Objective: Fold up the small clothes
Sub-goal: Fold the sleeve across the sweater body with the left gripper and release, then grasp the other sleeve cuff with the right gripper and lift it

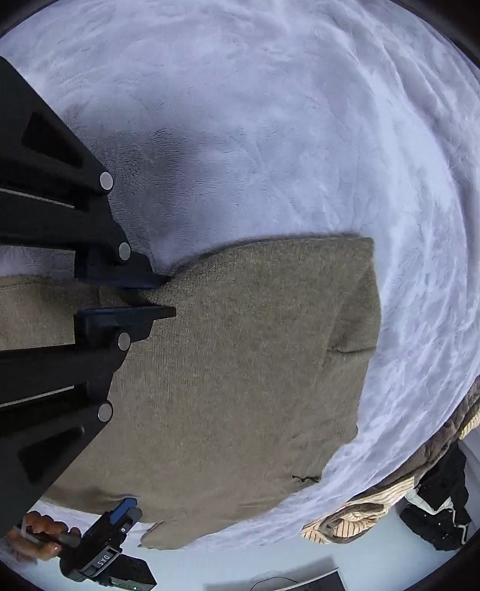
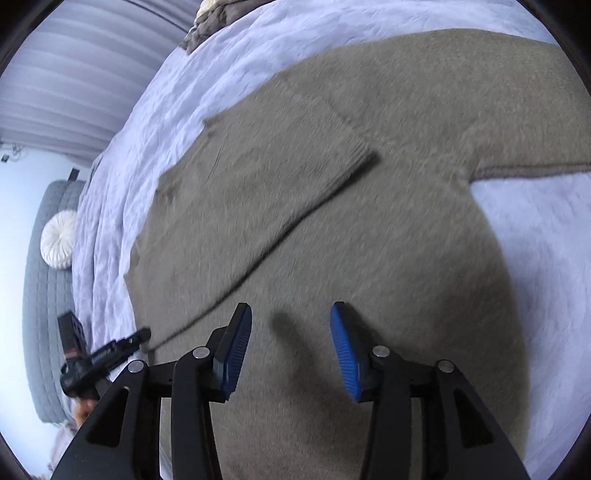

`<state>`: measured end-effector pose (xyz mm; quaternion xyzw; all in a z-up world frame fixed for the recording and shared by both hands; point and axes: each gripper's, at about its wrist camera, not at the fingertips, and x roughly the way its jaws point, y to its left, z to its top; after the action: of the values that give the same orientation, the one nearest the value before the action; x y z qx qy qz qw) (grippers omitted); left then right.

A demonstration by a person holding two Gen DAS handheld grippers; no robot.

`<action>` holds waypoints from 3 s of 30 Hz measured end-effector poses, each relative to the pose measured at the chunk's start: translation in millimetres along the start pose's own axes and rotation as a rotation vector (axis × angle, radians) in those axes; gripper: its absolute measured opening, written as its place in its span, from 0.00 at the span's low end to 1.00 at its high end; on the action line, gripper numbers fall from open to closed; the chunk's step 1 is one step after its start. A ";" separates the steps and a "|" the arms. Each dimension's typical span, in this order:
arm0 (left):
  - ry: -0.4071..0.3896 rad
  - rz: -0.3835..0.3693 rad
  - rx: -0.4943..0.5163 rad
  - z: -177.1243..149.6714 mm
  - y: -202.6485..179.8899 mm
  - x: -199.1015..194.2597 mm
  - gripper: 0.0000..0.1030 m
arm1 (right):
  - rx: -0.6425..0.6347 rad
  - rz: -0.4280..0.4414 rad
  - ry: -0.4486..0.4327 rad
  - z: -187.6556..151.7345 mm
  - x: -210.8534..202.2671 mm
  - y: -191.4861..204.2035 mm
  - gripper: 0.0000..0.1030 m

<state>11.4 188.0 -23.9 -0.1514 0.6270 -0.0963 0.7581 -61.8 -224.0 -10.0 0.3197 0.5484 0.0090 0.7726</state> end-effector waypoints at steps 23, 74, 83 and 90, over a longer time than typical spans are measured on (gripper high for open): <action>-0.071 0.165 0.222 -28.4 -70.1 -23.5 0.12 | 0.051 0.032 0.009 -17.3 -6.6 -5.5 0.46; -0.012 0.006 0.307 -18.9 -278.6 66.8 0.99 | 0.460 0.115 -0.528 117.3 -175.3 -209.8 0.09; -0.071 0.068 0.201 -2.3 -201.9 33.5 0.99 | -0.223 0.194 -0.318 141.6 -107.7 12.2 0.09; -0.140 0.130 0.037 -2.0 -119.8 7.8 0.99 | -0.448 0.156 0.010 78.6 23.7 110.7 0.13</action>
<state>16.3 73.1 10.6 -0.1028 0.5789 -0.0477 0.8075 52.0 -165.3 41.0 0.1817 0.5102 0.1916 0.8185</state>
